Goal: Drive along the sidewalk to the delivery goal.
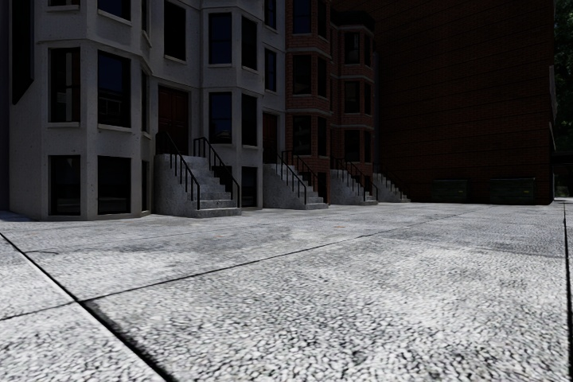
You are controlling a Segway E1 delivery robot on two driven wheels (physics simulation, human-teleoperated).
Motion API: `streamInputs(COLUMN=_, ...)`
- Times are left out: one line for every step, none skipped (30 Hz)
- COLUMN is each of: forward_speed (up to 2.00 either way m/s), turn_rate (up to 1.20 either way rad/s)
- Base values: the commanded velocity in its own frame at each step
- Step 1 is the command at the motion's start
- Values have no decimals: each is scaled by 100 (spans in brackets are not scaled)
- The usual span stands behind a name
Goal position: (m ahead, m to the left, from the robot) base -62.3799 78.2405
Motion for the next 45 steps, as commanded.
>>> streamInputs(forward_speed=0, turn_rate=0)
streamInputs(forward_speed=0, turn_rate=0)
streamInputs(forward_speed=0, turn_rate=0)
streamInputs(forward_speed=0, turn_rate=0)
streamInputs(forward_speed=0, turn_rate=0)
streamInputs(forward_speed=0, turn_rate=0)
streamInputs(forward_speed=0, turn_rate=0)
streamInputs(forward_speed=0, turn_rate=0)
streamInputs(forward_speed=0, turn_rate=0)
streamInputs(forward_speed=0, turn_rate=0)
streamInputs(forward_speed=0, turn_rate=0)
streamInputs(forward_speed=0, turn_rate=0)
streamInputs(forward_speed=0, turn_rate=0)
streamInputs(forward_speed=0, turn_rate=0)
streamInputs(forward_speed=0, turn_rate=0)
streamInputs(forward_speed=0, turn_rate=0)
streamInputs(forward_speed=0, turn_rate=0)
streamInputs(forward_speed=0, turn_rate=0)
streamInputs(forward_speed=0, turn_rate=0)
streamInputs(forward_speed=0, turn_rate=0)
streamInputs(forward_speed=0, turn_rate=0)
streamInputs(forward_speed=0, turn_rate=0)
streamInputs(forward_speed=0, turn_rate=0)
streamInputs(forward_speed=0, turn_rate=0)
streamInputs(forward_speed=0, turn_rate=0)
streamInputs(forward_speed=0, turn_rate=0)
streamInputs(forward_speed=0, turn_rate=0)
streamInputs(forward_speed=0, turn_rate=0)
streamInputs(forward_speed=0, turn_rate=0)
streamInputs(forward_speed=0, turn_rate=0)
streamInputs(forward_speed=20, turn_rate=0)
streamInputs(forward_speed=20, turn_rate=0)
streamInputs(forward_speed=200, turn_rate=1)
streamInputs(forward_speed=200, turn_rate=50)
streamInputs(forward_speed=200, turn_rate=50)
streamInputs(forward_speed=200, turn_rate=63)
streamInputs(forward_speed=200, turn_rate=68)
streamInputs(forward_speed=200, turn_rate=69)
streamInputs(forward_speed=200, turn_rate=69)
streamInputs(forward_speed=200, turn_rate=69)
streamInputs(forward_speed=200, turn_rate=69)
streamInputs(forward_speed=200, turn_rate=69)
streamInputs(forward_speed=200, turn_rate=69)
streamInputs(forward_speed=200, turn_rate=69)
streamInputs(forward_speed=200, turn_rate=69)
